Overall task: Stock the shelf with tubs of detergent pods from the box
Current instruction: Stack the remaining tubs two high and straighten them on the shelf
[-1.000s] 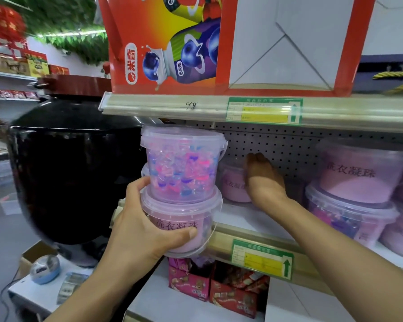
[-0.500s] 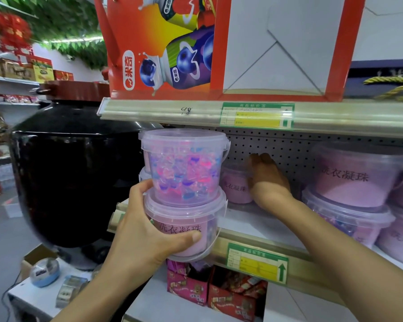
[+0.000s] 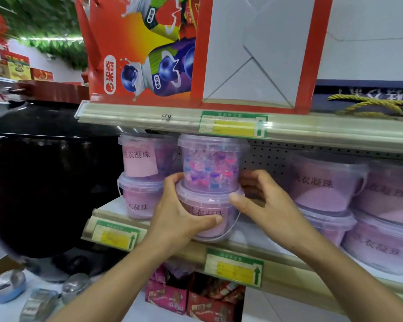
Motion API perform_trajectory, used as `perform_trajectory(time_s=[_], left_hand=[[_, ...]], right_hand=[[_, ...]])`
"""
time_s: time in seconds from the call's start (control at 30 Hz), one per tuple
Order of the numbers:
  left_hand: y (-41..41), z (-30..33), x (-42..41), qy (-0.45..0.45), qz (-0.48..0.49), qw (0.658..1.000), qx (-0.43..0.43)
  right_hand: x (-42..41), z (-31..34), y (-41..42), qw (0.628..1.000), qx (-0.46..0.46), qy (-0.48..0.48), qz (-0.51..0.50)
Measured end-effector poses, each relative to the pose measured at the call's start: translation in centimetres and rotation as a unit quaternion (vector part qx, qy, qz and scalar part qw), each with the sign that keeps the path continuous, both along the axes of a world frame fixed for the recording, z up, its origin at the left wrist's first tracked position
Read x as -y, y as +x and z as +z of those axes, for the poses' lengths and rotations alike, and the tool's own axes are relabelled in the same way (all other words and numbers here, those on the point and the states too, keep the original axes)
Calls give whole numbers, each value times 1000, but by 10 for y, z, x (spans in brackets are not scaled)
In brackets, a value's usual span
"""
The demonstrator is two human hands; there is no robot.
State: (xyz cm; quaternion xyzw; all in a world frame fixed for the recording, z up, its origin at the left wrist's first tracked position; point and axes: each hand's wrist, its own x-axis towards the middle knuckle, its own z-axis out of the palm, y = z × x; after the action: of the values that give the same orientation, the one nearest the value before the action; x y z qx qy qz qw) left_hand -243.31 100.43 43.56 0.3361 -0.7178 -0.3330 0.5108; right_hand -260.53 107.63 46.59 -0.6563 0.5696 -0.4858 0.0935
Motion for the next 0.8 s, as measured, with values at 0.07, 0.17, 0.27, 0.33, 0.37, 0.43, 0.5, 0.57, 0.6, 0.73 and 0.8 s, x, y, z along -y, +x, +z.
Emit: perform_trajectory(time_s=[0.07,0.17,0.27,0.33,0.37,0.43,0.5,0.57,0.6,0.73,0.8], left_hand=[[-7,-2,8,-6,4,1000,10],[-12,-8,20,4,0,1000,16],[-11,-11,28,28,-26,999,17],[-10,-11,31,35,-41,998,22],[-9,-11,32,36,-45,998,27],[-8,-12,34,36,-47,998,36],[-8,-11,35,34,-46,997,49],[-7,-8,34,25,-38,997,63],[-6,-7,33,21,-35,997,69],[-6,-6,30,6,-21,996,90],[-6,-6,30,-1,-15,995,98]], right_hand=[[5,-3,-2,1000,-9,17,-13],[14,-7,-4,999,4,22,-27],[22,-12,-6,999,23,27,-29],[27,-16,-7,999,31,18,-32],[28,-17,-6,999,30,13,-33],[30,-16,-5,999,28,8,-35],[31,-15,-3,999,26,3,-38],[32,-14,-2,999,23,-1,-42],[31,-14,-1,999,20,-2,-45],[29,-14,3,999,6,0,-49],[29,-12,4,999,-3,7,-52]])
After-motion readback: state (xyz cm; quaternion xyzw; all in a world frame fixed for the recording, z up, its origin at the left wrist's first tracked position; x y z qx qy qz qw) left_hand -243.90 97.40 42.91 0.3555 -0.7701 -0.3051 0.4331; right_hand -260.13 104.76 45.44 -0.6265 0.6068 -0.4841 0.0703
